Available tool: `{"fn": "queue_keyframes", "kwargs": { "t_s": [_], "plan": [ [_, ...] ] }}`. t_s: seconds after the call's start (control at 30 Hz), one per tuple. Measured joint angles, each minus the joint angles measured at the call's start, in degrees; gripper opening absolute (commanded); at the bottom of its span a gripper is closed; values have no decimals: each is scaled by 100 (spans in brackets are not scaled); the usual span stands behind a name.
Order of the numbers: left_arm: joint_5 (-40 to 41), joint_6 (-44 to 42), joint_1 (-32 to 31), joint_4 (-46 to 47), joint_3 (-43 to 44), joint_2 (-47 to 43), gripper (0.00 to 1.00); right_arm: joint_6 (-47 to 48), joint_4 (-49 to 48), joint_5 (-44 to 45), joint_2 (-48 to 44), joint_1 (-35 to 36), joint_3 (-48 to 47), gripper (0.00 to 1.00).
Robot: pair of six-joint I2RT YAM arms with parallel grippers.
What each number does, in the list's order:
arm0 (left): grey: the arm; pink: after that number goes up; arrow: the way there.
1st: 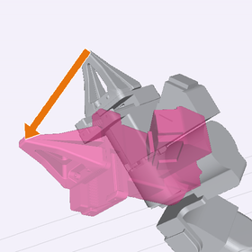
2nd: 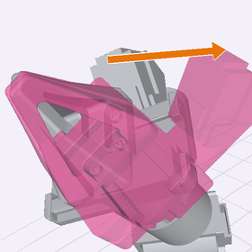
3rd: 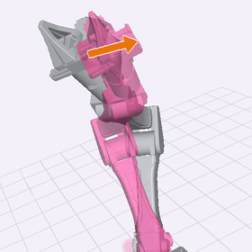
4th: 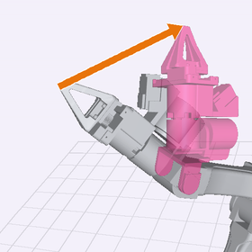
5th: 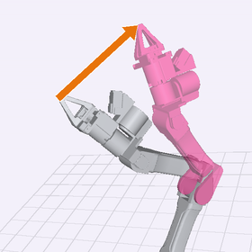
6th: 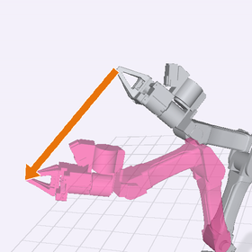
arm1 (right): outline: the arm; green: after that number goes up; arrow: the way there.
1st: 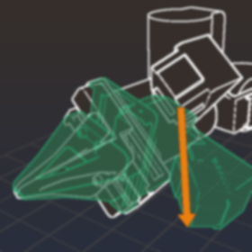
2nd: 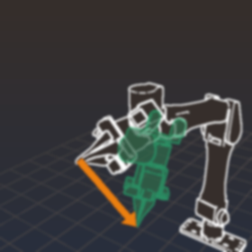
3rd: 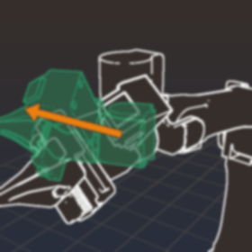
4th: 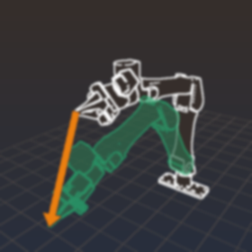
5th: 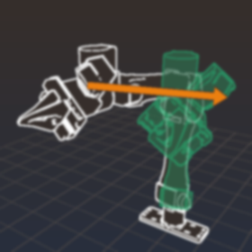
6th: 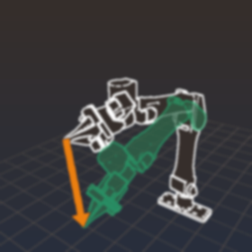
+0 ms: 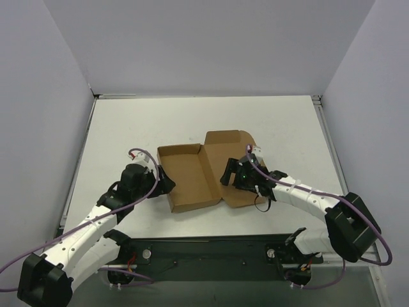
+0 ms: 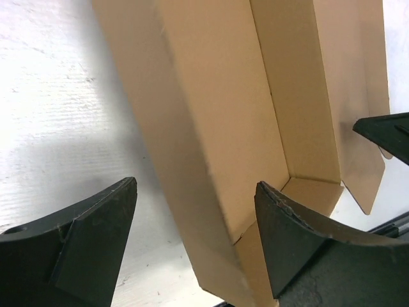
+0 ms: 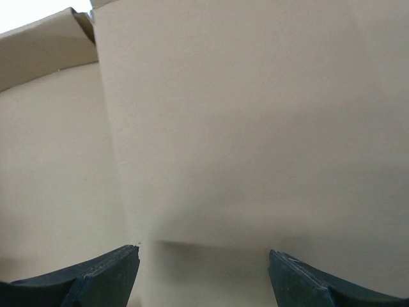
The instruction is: Fold the paper box
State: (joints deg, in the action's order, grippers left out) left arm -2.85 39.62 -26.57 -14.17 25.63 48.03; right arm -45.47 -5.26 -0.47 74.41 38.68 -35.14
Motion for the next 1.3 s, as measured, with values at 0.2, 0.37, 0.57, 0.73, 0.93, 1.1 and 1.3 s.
{"fn": "queue_keyframes", "kwargs": {
  "t_s": [0.2,0.37,0.57,0.73,0.93,1.1,1.3],
  "plan": [
    [291,-232,4,-579,280,-151,87,1196,466,-85,278,142,-874,82],
    [599,-557,4,-1139,627,-275,89,1637,831,197,251,695,-1213,81],
    [798,-1725,17,-1521,2055,739,93,1250,1510,245,-201,1058,-1191,79],
    [719,-2994,83,-1419,3176,1982,93,426,1729,153,-1237,1027,-730,81],
    [190,-4146,199,-1246,3777,3195,93,-219,1832,-157,-2072,850,-245,86],
    [-44,-4446,271,-1093,3783,3805,92,-647,1722,-695,-2173,273,321,86],
    [-162,-4507,280,-520,3606,3901,92,-848,1670,-898,-2280,37,682,87]
  ]
}}
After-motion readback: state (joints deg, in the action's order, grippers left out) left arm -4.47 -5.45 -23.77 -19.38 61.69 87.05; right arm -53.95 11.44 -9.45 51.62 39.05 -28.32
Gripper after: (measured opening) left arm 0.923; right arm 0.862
